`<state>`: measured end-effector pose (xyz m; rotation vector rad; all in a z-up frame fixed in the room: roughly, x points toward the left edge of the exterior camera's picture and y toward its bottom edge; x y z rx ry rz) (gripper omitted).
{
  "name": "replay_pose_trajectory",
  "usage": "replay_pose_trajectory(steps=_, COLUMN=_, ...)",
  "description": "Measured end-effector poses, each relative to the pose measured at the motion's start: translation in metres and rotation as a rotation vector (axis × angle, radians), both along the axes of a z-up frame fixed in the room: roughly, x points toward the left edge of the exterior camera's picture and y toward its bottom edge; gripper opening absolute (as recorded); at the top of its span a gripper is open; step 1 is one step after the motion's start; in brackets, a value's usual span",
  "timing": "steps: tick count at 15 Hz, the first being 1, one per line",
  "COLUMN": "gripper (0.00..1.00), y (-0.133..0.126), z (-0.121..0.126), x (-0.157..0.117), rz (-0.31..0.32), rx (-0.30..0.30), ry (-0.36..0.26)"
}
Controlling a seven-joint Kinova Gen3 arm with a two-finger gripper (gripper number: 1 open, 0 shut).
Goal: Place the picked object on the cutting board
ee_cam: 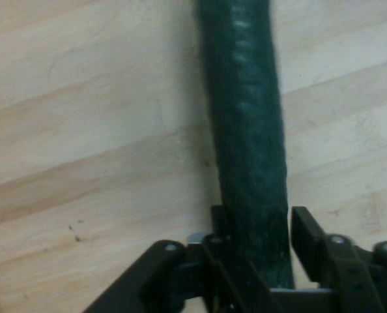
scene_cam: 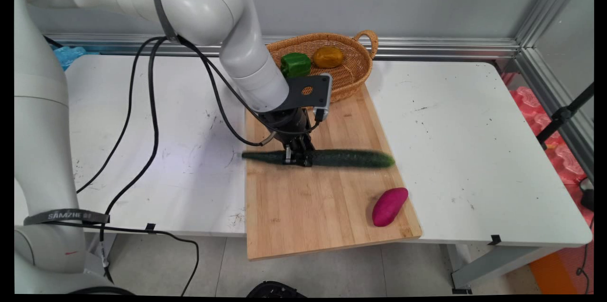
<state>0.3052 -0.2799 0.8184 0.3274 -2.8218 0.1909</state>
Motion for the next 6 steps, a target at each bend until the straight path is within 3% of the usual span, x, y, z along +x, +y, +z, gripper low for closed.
replay_pose_trajectory(steps=1, gripper=1.0, y=-0.0013, z=-0.0023, x=-0.0002, rz=-0.005, rx=-0.002, ry=0.002)
replay_pose_trajectory(steps=6, gripper=1.0, y=-0.0055, z=-0.0033, x=0.0001, rz=-0.007, rx=-0.01, ry=0.023)
